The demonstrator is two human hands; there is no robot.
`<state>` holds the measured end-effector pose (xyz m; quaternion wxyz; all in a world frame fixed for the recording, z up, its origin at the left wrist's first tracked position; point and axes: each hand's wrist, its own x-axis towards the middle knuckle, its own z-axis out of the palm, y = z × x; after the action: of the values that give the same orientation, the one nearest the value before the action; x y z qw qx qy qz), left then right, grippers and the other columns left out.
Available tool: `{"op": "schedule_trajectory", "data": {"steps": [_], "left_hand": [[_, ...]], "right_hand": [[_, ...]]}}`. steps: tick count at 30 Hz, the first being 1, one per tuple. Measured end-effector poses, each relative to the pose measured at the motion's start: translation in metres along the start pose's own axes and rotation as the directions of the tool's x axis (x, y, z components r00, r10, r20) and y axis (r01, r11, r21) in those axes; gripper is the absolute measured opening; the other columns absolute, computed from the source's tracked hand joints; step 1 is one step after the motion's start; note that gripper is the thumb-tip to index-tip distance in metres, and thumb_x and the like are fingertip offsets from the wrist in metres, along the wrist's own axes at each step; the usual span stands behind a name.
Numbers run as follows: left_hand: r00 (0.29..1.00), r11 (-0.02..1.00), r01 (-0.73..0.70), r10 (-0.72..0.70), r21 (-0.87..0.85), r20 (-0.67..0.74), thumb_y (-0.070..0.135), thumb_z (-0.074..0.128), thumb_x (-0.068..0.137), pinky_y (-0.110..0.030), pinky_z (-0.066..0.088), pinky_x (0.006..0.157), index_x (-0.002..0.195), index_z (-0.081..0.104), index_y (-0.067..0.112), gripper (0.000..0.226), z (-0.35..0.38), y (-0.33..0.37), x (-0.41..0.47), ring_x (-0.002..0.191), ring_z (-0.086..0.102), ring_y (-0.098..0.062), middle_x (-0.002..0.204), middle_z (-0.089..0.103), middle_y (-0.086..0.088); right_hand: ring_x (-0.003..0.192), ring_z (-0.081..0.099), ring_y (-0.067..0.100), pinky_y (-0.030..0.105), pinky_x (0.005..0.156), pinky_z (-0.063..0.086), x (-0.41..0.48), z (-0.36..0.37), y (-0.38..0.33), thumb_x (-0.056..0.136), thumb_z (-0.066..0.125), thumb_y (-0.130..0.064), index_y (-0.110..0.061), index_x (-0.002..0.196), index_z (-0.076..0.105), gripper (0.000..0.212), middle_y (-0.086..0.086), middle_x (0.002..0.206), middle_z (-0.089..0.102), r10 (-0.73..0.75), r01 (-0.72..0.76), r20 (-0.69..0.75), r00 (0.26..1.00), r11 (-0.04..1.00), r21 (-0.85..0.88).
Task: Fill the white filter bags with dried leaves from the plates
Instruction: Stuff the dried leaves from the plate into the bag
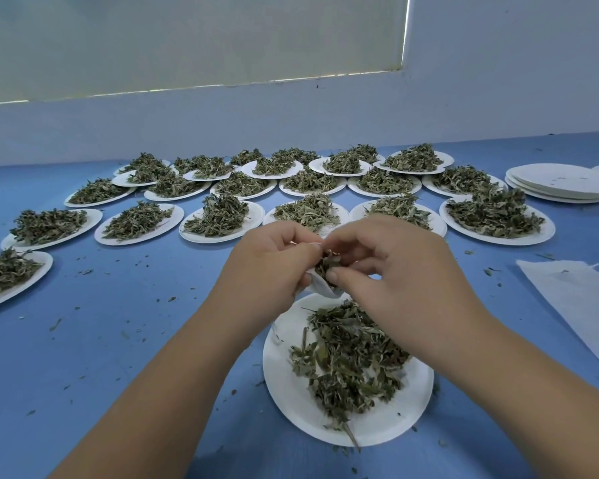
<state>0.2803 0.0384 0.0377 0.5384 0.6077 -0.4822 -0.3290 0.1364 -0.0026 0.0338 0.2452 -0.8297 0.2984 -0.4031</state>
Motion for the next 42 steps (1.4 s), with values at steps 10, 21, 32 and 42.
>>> {"op": "schedule_trajectory", "data": {"steps": [10, 21, 32, 42], "left_hand": [[1.0, 0.996, 0.018, -0.018, -0.084, 0.005, 0.004, 0.057, 0.091, -0.016, 0.021, 0.038, 0.079, 0.068, 0.007, 0.017, -0.001, -0.001, 0.0, 0.033, 0.03, -0.008, 0.043, 0.042, 0.0], [0.999, 0.996, 0.044, -0.044, -0.079, 0.004, 0.005, 0.055, 0.092, -0.016, 0.02, 0.04, 0.081, 0.068, 0.007, 0.017, -0.004, -0.002, 0.001, 0.035, 0.025, -0.01, 0.044, 0.043, -0.002], [0.996, 0.995, 0.07, -0.066, -0.076, 0.052, 0.005, 0.056, 0.092, -0.015, 0.02, 0.038, 0.091, 0.067, -0.002, 0.012, -0.005, -0.001, 0.001, 0.032, 0.031, -0.006, 0.045, 0.043, -0.001], [0.998, 0.998, 0.032, -0.029, -0.059, 0.055, 0.003, 0.058, 0.089, -0.015, 0.022, 0.037, 0.088, 0.069, 0.0, 0.011, -0.006, 0.002, -0.002, 0.034, 0.032, -0.007, 0.045, 0.045, -0.002]], "right_hand": [[0.068, 0.064, 0.009, 0.029, 0.071, 0.057, -0.002, 0.004, 0.003, 0.075, 0.075, -0.003, -0.041, 0.1, 0.06, 0.047, -0.013, 0.079, 0.063, 0.046, -0.032, -0.074, 0.996, 0.984, 0.175], [0.075, 0.063, 0.009, 0.021, 0.07, 0.054, -0.002, 0.004, 0.006, 0.075, 0.071, 0.005, -0.035, 0.101, 0.064, 0.048, -0.009, 0.082, 0.059, -0.004, 0.018, -0.084, 0.996, 0.986, 0.166], [0.079, 0.054, 0.004, 0.011, 0.068, 0.039, 0.004, 0.001, 0.013, 0.071, 0.082, -0.023, -0.04, 0.098, 0.062, 0.038, -0.012, 0.093, 0.053, 0.049, -0.042, -0.088, 0.995, 0.996, 0.073], [0.07, 0.067, 0.004, 0.032, 0.072, 0.053, 0.012, 0.001, 0.024, 0.079, 0.073, -0.038, -0.029, 0.09, 0.072, 0.014, -0.004, 0.086, 0.072, 0.298, -0.375, 0.292, 0.909, 0.892, 0.254]]}}
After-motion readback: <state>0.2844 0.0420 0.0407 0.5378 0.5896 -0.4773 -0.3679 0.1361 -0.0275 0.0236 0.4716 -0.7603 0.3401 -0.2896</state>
